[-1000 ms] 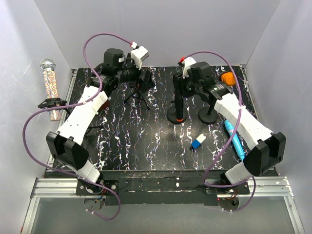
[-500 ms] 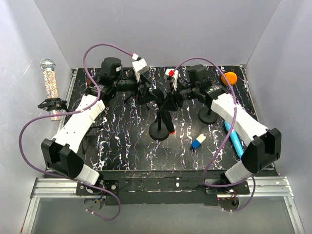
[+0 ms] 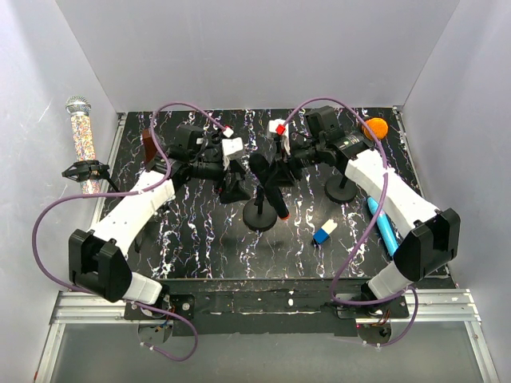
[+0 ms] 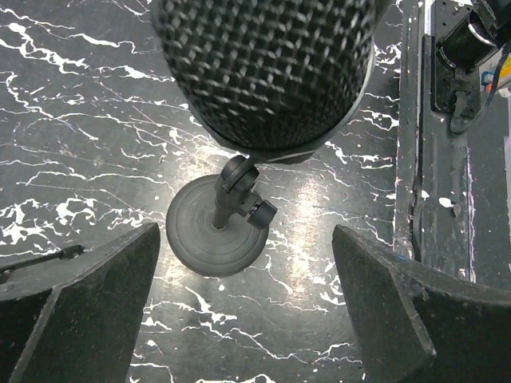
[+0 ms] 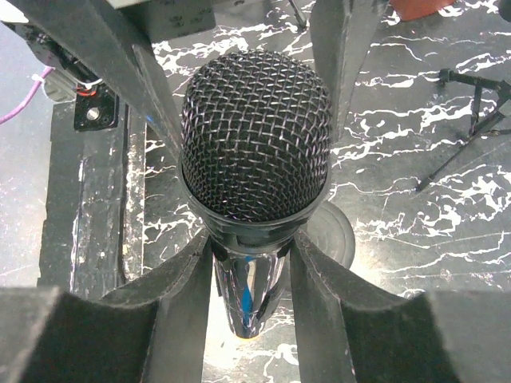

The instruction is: Remove the microphone from the stand

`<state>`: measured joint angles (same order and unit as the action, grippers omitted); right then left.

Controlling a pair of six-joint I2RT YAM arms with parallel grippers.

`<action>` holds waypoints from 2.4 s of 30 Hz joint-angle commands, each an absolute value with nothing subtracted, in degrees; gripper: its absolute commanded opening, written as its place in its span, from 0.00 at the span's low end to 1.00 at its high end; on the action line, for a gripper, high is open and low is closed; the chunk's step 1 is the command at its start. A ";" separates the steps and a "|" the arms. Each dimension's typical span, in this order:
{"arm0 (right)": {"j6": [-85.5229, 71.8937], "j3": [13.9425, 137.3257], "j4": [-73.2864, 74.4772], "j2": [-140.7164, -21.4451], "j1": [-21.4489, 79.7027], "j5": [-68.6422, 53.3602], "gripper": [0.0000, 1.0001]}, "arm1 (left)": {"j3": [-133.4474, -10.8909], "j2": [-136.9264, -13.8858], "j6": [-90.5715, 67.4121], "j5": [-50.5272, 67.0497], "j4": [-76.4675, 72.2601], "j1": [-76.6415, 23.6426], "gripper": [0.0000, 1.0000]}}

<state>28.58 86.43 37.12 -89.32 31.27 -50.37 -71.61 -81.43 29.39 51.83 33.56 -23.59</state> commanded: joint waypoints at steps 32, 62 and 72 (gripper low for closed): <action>10.37 80.51 24.87 -83.85 41.57 -22.49 0.17 | -55.81 -84.46 11.43 49.75 -5.36 -28.39 0.53; 10.02 88.43 25.14 -74.63 23.38 -43.15 0.01 | -49.66 -83.41 9.75 44.21 -4.83 -29.27 0.00; 3.25 99.37 15.47 -79.71 24.26 -43.07 0.01 | -51.41 -83.15 11.95 43.68 -1.50 -29.27 0.00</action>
<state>3.97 89.03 24.60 -77.52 24.18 -42.89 -51.83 -83.77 9.10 45.74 -8.69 -29.45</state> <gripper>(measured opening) 0.481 0.270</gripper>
